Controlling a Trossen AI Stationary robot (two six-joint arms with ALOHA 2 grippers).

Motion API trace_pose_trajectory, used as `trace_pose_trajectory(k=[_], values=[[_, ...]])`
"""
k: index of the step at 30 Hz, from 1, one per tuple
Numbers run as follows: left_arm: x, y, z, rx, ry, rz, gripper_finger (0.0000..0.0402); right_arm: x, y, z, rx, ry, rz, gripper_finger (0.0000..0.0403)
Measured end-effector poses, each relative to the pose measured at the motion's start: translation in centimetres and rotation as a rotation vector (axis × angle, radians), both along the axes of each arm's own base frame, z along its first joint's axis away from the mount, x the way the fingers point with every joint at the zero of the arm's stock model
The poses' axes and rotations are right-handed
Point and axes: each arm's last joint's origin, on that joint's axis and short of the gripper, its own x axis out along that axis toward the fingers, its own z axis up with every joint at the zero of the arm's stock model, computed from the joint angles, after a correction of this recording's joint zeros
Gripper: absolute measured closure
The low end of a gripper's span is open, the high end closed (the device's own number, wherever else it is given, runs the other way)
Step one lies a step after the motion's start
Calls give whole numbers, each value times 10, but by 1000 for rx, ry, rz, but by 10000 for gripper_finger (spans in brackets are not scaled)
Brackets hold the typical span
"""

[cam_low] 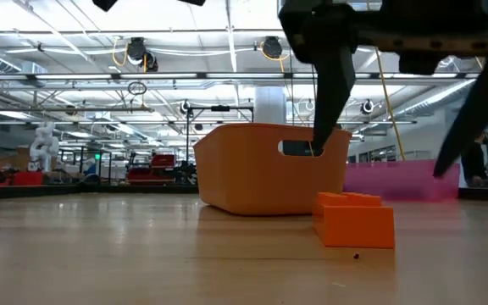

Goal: Sort & place blocks by color
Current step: Put the orange game piece into the yellow bin

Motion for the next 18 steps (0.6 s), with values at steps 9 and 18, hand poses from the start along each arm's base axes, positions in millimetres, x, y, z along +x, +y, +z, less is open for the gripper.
trace_pose_trajectory(k=[9, 18], values=[[0, -5, -5, -1, -44, -28, 231, 9, 2, -21, -36, 0, 48, 110], [1, -5, -4, 37, -40, -29, 231, 21, -14, -31, 28, 43, 30, 110]])
